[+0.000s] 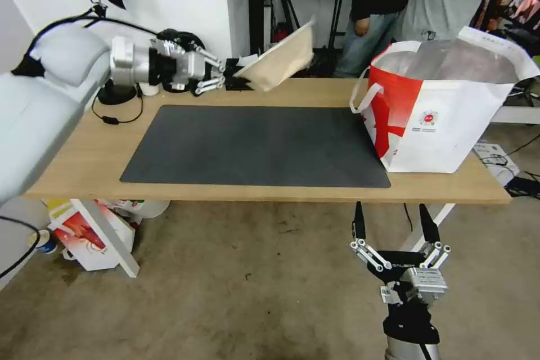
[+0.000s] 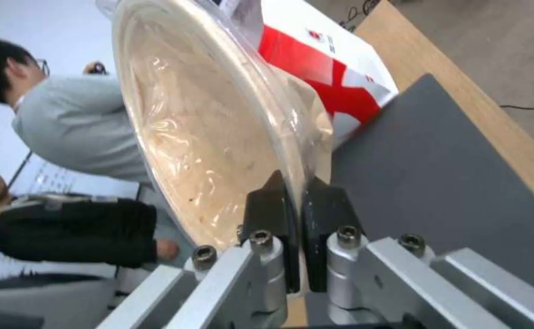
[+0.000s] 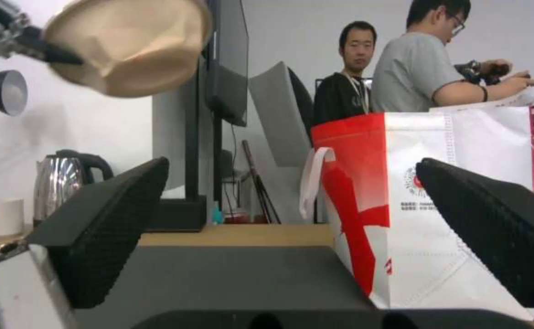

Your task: Pick up the trash from the table and place it into the takeout bag.

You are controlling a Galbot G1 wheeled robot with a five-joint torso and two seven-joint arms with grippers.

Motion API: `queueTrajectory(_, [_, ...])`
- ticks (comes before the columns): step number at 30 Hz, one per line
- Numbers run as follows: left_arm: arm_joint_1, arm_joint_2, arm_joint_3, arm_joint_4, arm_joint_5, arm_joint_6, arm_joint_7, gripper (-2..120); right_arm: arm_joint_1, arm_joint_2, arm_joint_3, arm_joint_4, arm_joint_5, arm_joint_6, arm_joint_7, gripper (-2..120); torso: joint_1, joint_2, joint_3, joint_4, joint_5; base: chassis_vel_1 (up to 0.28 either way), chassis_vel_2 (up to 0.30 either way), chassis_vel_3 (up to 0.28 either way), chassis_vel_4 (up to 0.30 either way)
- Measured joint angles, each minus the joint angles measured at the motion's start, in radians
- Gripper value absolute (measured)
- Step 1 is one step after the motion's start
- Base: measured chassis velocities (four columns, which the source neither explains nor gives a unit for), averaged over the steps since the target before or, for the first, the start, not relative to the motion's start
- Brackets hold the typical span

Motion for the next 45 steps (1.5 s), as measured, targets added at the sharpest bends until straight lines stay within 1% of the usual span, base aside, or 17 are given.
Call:
queueTrajectory(7, [-0.079,-0.084,0.046,0.047,0.021,0.001,-0.004,1,0.000,0.000,0.000,0.000,0.000,0.000,0.000,100,0.000,0.000,0.000,-0.0002,-0.0001,0.000,0.000,0.000,0.000])
queueTrajectory(13, [-0.125,-0.122,0.071,0.079,0.029,0.001,-0.004,1,0.000,0.000,0.000,0.000,0.000,0.000,0.000,100,0.000,0.000,0.000,0.0001,-0.0002,0.000,0.000,0.000,0.000])
queueTrajectory(17, [-0.169,-0.184,0.101,0.122,0.038,0.001,-0.004,1,0.000,0.000,0.000,0.000,0.000,0.000,0.000,100,0.000,0.000,0.000,-0.0002,-0.0001,0.000,0.000,0.000,0.000])
queueTrajectory(18, [-0.169,-0.184,0.101,0.122,0.038,0.001,-0.004,1,0.000,0.000,0.000,0.000,0.000,0.000,0.000,100,0.000,0.000,0.000,-0.0002,-0.0001,0.000,0.000,0.000,0.000])
queueTrajectory(20, [-0.187,-0.215,0.115,0.142,0.046,0.002,-0.004,1,0.000,0.000,0.000,0.000,0.000,0.000,0.000,100,0.000,0.000,0.000,-0.0001,-0.0001,0.000,0.000,0.000,0.000])
queueTrajectory(21, [-0.203,-0.245,0.128,0.166,0.051,0.002,-0.004,1,0.000,0.000,0.000,0.000,0.000,0.000,0.000,100,0.000,0.000,0.000,-0.0001,-0.0002,0.000,0.000,0.000,0.000])
queueTrajectory(22, [-0.203,-0.245,0.128,0.166,0.051,0.002,-0.004,1,0.000,0.000,0.000,0.000,0.000,0.000,0.000,100,0.000,0.000,0.000,-0.0001,-0.0002,0.000,0.000,0.000,0.000])
queueTrajectory(24, [-0.221,-0.278,0.141,0.194,0.058,0.001,-0.005,1,0.000,0.000,0.000,0.000,0.000,0.000,0.000,100,0.000,0.000,0.000,0.0001,-0.0002,0.000,0.000,0.000,0.000])
queueTrajectory(26, [-0.251,-0.335,0.156,0.242,0.069,0.000,-0.005,1,0.000,0.000,0.000,0.000,0.000,0.000,0.000,100,0.000,0.000,0.000,0.0000,-0.0001,0.000,0.000,0.000,0.000])
queueTrajectory(27, [-0.251,-0.335,0.156,0.242,0.069,0.000,-0.005,1,0.000,0.000,0.000,0.000,0.000,0.000,0.000,100,0.000,0.000,0.000,0.0000,-0.0001,0.000,0.000,0.000,0.000])
queueTrajectory(31, [-0.280,-0.399,0.167,0.294,0.089,-0.004,-0.004,1,0.000,0.000,0.000,0.000,0.000,0.000,0.000,100,0.000,0.000,0.000,-0.0003,0.0001,0.000,0.000,0.000,0.000])
queueTrajectory(33, [-0.281,-0.402,0.168,0.297,0.091,-0.004,-0.004,1,0.000,0.000,0.000,0.000,0.000,0.000,0.000,100,0.000,0.000,0.000,-0.0003,0.0001,0.000,0.000,0.000,0.000])
queueTrajectory(34, [-0.285,-0.435,0.170,0.319,0.103,-0.008,-0.003,1,0.000,0.000,0.000,0.000,0.000,0.000,0.000,100,0.000,0.000,0.000,0.0001,-0.0001,0.000,0.000,0.000,0.000])
queueTrajectory(36, [-0.285,-0.473,0.171,0.337,0.120,-0.011,-0.003,1,0.000,0.000,0.000,0.000,0.000,0.000,0.000,100,0.000,0.000,0.000,-0.0001,-0.0001,0.000,0.000,0.000,0.000])
queueTrajectory(37, [-0.285,-0.473,0.171,0.337,0.120,-0.011,-0.003,1,0.000,0.000,0.000,0.000,0.000,0.000,0.000,100,0.000,0.000,0.000,-0.0001,-0.0001,0.000,0.000,0.000,0.000])
queueTrajectory(40, [-0.281,-0.513,0.170,0.366,0.144,-0.021,-0.002,1,0.000,0.000,0.000,0.000,0.000,0.000,0.000,100,0.000,0.000,0.000,0.0000,-0.0003,0.000,0.000,0.000,0.000])
queueTrajectory(45, [-0.279,-0.541,0.169,0.383,0.153,-0.027,-0.003,1,0.000,0.000,0.000,0.000,0.000,0.000,0.000,100,0.000,0.000,0.000,0.0001,-0.0003,0.000,0.000,0.000,0.000])
